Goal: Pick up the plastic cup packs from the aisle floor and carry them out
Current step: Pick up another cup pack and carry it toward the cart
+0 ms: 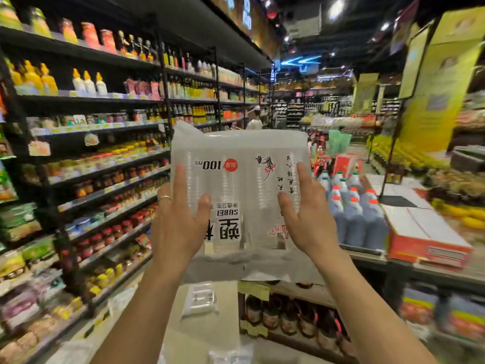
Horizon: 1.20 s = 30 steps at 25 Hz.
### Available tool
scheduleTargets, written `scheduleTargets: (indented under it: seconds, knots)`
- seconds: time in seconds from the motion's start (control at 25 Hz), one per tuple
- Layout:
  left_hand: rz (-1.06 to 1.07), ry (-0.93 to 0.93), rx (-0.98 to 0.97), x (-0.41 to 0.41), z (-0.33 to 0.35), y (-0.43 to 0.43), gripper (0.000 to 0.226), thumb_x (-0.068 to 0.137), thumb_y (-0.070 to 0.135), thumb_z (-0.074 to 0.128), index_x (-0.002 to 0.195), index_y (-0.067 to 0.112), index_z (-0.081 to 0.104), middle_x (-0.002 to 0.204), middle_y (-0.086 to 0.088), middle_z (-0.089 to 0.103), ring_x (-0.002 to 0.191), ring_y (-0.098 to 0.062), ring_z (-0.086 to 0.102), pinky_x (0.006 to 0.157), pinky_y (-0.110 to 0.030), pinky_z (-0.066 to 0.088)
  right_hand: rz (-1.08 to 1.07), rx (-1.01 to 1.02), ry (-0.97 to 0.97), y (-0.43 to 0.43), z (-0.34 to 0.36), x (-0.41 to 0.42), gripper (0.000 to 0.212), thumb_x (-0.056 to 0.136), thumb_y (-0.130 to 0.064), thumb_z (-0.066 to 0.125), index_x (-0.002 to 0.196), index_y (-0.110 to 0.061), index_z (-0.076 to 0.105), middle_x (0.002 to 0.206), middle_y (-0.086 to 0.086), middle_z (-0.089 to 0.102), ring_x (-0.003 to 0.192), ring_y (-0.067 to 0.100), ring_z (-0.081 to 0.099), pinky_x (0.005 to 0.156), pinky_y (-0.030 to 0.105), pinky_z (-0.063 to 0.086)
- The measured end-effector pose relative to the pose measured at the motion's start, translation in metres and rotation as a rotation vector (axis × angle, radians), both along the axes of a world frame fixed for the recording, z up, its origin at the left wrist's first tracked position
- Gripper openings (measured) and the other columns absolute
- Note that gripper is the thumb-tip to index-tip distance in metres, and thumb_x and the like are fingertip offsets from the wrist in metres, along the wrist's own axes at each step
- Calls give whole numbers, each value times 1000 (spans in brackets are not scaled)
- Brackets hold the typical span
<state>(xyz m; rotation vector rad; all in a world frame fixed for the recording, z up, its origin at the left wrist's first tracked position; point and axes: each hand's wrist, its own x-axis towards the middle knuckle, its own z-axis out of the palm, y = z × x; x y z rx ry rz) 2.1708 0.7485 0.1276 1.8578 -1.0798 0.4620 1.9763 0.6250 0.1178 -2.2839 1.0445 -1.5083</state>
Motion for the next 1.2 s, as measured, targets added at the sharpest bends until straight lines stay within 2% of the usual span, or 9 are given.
scheduleTargets:
  seconds: [0.2, 0.36, 0.48, 0.6, 0.72, 0.92, 1.08, 1.16, 1.2]
  knots:
    - [-219, -24, 6, -119, 4, -67, 67, 95, 52, 37, 151, 44, 2, 145, -13, 41, 124, -33, 46, 86, -52, 50, -219, 32, 18, -21, 0, -141, 67, 98, -49, 40, 154, -38, 5, 160, 0, 20, 145, 17, 17, 109, 48, 35]
    - [-382, -34, -15, -239, 0, -110, 68, 97, 48, 41, 151, 43, 1, 144, -11, 43, 124, -32, 45, 89, -53, 49, -368, 51, 16, -30, -4, -270, 66, 96, -54, 36, 152, -44, 2, 155, 6, 27, 138, 24, 32, 100, 47, 41]
    - [-514, -22, -22, -335, -6, -139, 70, 98, 45, 42, 153, 38, 0, 153, -9, 34, 138, -30, 31, 99, -52, 43, -487, 76, 26, -35, -5, -371, 65, 94, -59, 32, 149, -49, 0, 153, 6, 29, 134, 27, 38, 97, 48, 43]
    - [-632, -16, -38, -419, -9, -162, 72, 96, 43, 44, 153, 39, -1, 154, -7, 33, 141, -30, 27, 101, -54, 42, -592, 92, 32, -32, -6, -456, 63, 97, -56, 34, 150, -49, 1, 152, 3, 29, 129, 27, 42, 91, 46, 44]
    - [-726, 11, -28, -504, -13, -180, 71, 96, 45, 43, 153, 41, 1, 155, -7, 30, 140, -30, 30, 100, -54, 43, -696, 102, 26, -28, -8, -539, 63, 97, -56, 34, 149, -50, 0, 154, 5, 27, 130, 30, 43, 95, 48, 44]
    - [-889, -29, -11, -612, -16, -197, 71, 96, 46, 45, 151, 48, -1, 151, -13, 34, 126, -35, 46, 93, -50, 48, -860, 145, 11, -17, -11, -643, 63, 98, -54, 36, 151, -50, 2, 159, 5, 22, 140, 27, 32, 100, 47, 39]
    - [-991, -33, 44, -691, -19, -218, 70, 95, 53, 40, 152, 47, -1, 152, -12, 32, 130, -37, 44, 95, -52, 45, -987, 171, 2, -9, -18, -712, 63, 97, -56, 34, 150, -52, 0, 162, 4, 17, 146, 26, 24, 105, 50, 37]
    - [-1048, -64, 42, -730, -21, -231, 71, 94, 57, 37, 151, 47, -4, 154, -11, 32, 135, -35, 39, 102, -56, 40, -1062, 163, -8, -10, -21, -744, 63, 97, -57, 34, 150, -52, 1, 160, 5, 20, 141, 28, 32, 102, 49, 40]
    - [-1057, -64, 39, -746, -22, -238, 71, 96, 57, 38, 152, 46, -3, 155, -11, 31, 136, -33, 37, 104, -53, 38, -1091, 158, -12, -11, -21, -757, 63, 96, -58, 34, 149, -52, 1, 159, 6, 22, 139, 29, 35, 101, 49, 41]
